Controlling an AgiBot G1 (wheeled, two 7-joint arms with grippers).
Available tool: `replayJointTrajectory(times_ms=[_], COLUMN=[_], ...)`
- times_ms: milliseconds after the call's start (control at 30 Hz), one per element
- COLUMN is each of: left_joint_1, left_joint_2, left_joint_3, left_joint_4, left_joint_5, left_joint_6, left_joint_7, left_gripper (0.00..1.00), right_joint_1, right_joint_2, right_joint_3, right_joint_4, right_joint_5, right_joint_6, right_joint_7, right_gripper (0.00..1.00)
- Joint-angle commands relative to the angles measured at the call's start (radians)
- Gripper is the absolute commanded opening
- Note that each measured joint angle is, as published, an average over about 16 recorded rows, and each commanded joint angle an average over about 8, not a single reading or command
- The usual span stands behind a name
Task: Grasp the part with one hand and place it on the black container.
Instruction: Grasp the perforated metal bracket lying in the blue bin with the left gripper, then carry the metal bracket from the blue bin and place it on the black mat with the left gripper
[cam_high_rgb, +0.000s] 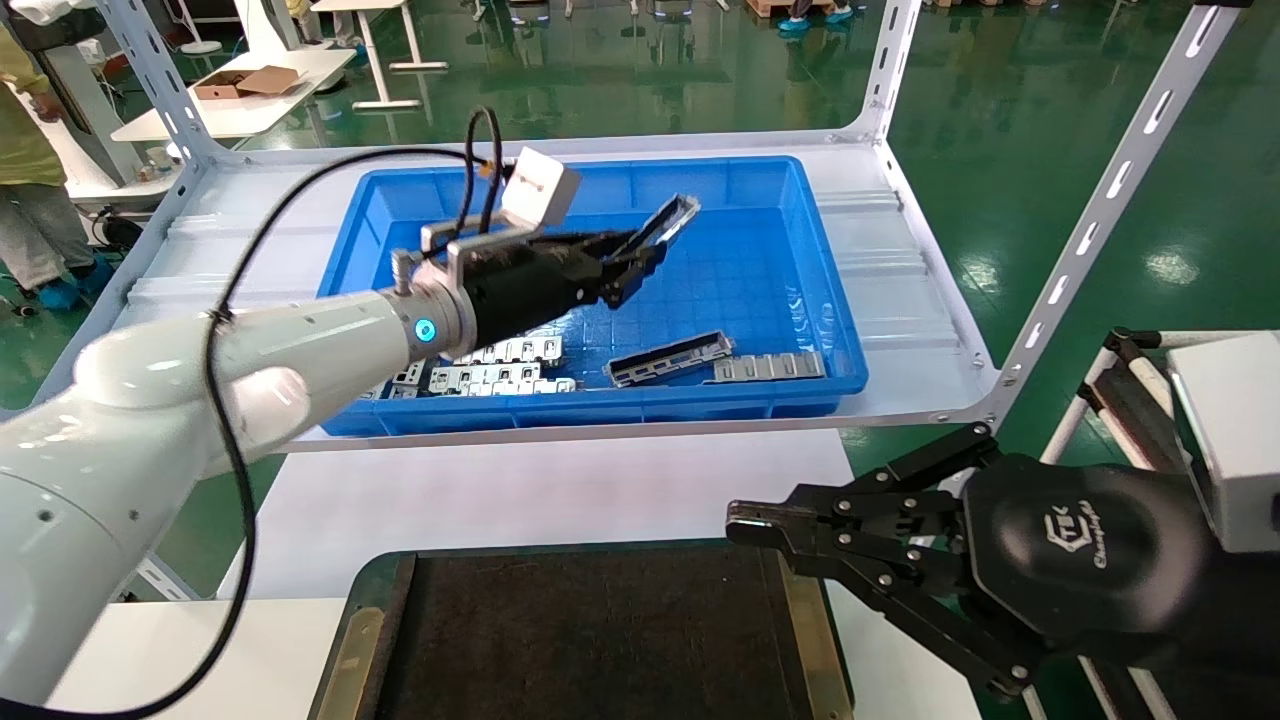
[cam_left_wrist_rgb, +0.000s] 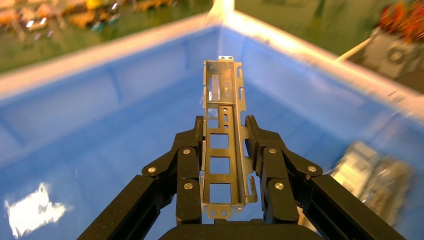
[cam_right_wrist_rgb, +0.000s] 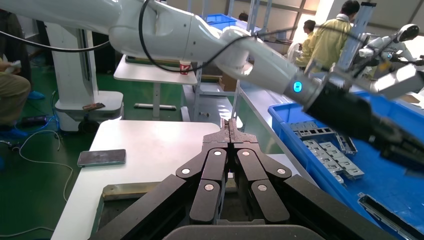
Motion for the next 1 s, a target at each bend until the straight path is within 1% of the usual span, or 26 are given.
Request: replayJointTrajectory(times_ms=[33,167,367,567,767,900,1000], left_joint_1=[-0.015,-0.032,-0.048,-0.030,0.029,0.096,0.161], left_joint_2=[-0.012,-0.047,-0.101,-0.177,-0.262,-0.332,-0.391], left_joint_3=[-0.016,-0.040,-0.054,-0.053,-0.054,-0.052,-0.049], left_joint_4=[0.001,-0.002,-0.013,-0.071,-0.199,-0.337,-0.465], left_joint_5=[-0.019,-0.052,-0.079,-0.092,-0.116,-0.134,-0.144], left_joint_6=[0.045,0.142,0.284,0.428,0.506,0.523,0.510], left_joint_7=[0.031,0.062,0.072,0.067,0.030,-0.013,-0.042], left_gripper=[0.00,0.00,0.00,0.00,0.00,0.00,0.00], right_joint_1=[0.000,0.000,0.000,0.000,0.000,0.000,0.000], right_joint_2=[0.000,0.000,0.000,0.000,0.000,0.000,0.000], right_joint_3=[0.000,0.000,0.000,0.000,0.000,0.000,0.000], right_joint_4=[0.000,0.000,0.000,0.000,0.000,0.000,0.000], right_joint_5=[0.000,0.000,0.000,0.000,0.000,0.000,0.000], right_joint_6=[0.000,0.000,0.000,0.000,0.000,0.000,0.000], right_joint_7=[0.000,0.000,0.000,0.000,0.000,0.000,0.000], right_gripper=[0.00,0.00,0.00,0.00,0.00,0.00,0.00])
